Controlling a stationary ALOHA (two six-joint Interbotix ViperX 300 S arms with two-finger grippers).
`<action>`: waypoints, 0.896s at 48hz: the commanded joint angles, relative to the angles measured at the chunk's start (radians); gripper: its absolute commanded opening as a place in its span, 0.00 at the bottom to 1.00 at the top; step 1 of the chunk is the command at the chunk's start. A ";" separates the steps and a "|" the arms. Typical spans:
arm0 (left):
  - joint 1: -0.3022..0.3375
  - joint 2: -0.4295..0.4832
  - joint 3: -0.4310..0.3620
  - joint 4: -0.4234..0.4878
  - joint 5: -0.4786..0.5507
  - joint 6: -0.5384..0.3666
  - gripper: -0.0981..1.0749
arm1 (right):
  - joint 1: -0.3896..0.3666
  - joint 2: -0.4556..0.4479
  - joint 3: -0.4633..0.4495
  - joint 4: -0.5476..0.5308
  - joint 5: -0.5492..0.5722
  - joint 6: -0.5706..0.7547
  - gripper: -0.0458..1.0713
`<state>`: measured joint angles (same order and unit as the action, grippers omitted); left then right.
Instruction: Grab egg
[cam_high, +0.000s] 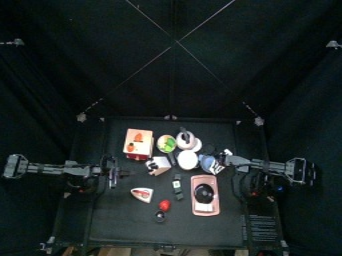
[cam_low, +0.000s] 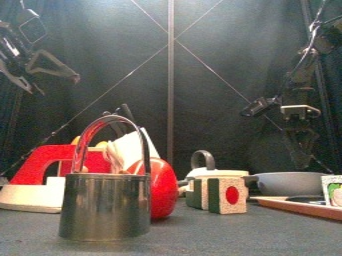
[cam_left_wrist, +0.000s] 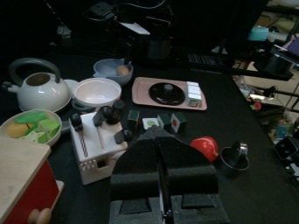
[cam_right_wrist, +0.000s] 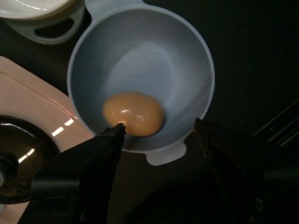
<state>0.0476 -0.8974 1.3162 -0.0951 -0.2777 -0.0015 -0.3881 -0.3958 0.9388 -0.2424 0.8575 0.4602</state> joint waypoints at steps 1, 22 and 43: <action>0.003 0.005 -0.011 -0.002 -0.005 0.002 0.09 | -0.009 -0.006 0.006 -0.003 -0.015 -0.009 0.89; 0.014 0.005 -0.008 -0.002 -0.005 0.002 0.08 | -0.005 0.015 0.035 -0.035 -0.137 -0.009 0.89; 0.017 0.005 -0.005 -0.002 -0.005 0.002 0.08 | 0.014 0.086 0.003 -0.049 -0.187 -0.008 0.89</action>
<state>0.0614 -0.8974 1.3223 -0.0951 -0.2777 0.0000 -0.3820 -0.3007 0.9695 -0.2899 0.6719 0.4525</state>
